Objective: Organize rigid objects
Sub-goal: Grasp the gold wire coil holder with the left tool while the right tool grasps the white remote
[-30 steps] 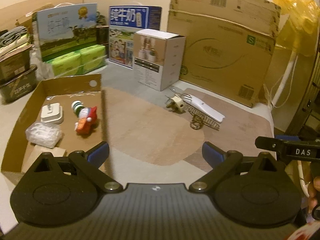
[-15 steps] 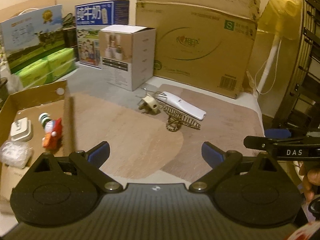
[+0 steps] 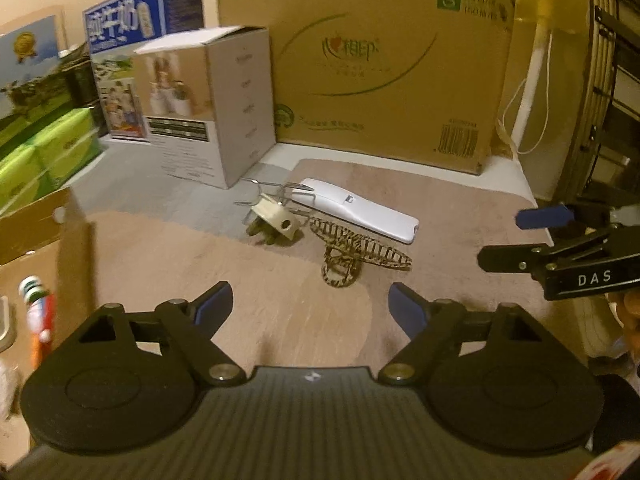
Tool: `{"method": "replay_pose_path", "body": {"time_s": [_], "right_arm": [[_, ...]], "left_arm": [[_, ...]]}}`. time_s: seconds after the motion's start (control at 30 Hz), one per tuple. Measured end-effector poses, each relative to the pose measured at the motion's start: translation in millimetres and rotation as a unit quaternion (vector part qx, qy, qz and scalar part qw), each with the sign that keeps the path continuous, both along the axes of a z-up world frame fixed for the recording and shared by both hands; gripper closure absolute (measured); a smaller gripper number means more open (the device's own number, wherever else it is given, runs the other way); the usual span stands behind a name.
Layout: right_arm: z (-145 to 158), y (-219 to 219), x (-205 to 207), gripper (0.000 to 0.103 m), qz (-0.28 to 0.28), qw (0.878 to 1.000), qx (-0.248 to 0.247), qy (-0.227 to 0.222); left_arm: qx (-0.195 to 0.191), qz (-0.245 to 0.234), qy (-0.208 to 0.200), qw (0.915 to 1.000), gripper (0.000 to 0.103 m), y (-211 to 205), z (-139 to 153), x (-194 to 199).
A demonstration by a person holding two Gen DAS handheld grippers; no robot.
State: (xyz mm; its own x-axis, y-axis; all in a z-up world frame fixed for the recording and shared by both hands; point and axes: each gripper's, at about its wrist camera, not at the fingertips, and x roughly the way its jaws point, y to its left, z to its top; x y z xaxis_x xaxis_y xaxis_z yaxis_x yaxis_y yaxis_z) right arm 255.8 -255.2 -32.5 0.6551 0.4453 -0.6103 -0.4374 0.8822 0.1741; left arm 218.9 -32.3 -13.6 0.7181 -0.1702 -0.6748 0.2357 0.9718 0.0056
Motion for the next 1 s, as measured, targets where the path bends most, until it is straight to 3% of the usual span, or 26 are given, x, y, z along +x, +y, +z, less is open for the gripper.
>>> {"method": "replay_pose_path", "body": {"time_s": [0.1, 0.3, 0.43, 0.63, 0.7, 0.73, 1.0], "right_arm": [[-7.8, 2.7, 16.1, 0.022, 0.020, 1.000, -0.006, -0.007], [-22.5, 4.7, 47.3, 0.035, 0.046, 0.999, -0.017, -0.010], [-29.2, 7.4, 61.0, 0.036, 0.055, 0.998, -0.016, -0.009], [-38.9, 12.9, 77.0, 0.037, 0.065, 0.998, -0.018, -0.003], [-40.7, 14.3, 80.8, 0.037, 0.068, 0.998, -0.018, -0.002], [-41.4, 15.4, 82.8, 0.037, 0.070, 0.997, -0.019, -0.002], [-42.3, 37.1, 99.3, 0.037, 0.109, 0.993, -0.034, -0.011]], "left_arm": [[0.005, -0.015, 0.005, 0.9999, 0.031, -5.2, -11.9, 17.6], [0.013, -0.044, 0.011, 0.9989, 0.035, -17.2, -31.3, 47.3], [0.023, -0.060, 0.014, 0.9978, 0.041, -26.0, -44.8, 63.8], [0.023, -0.070, 0.017, 0.9972, 0.058, -33.0, -58.6, 78.5], [0.022, -0.074, 0.016, 0.9969, 0.073, -34.5, -60.7, 81.6], [0.019, -0.076, 0.018, 0.9968, 0.075, -34.7, -61.3, 82.8], [-0.012, -0.019, 0.027, 0.9994, 0.076, -11.1, -56.7, 55.2]]}}
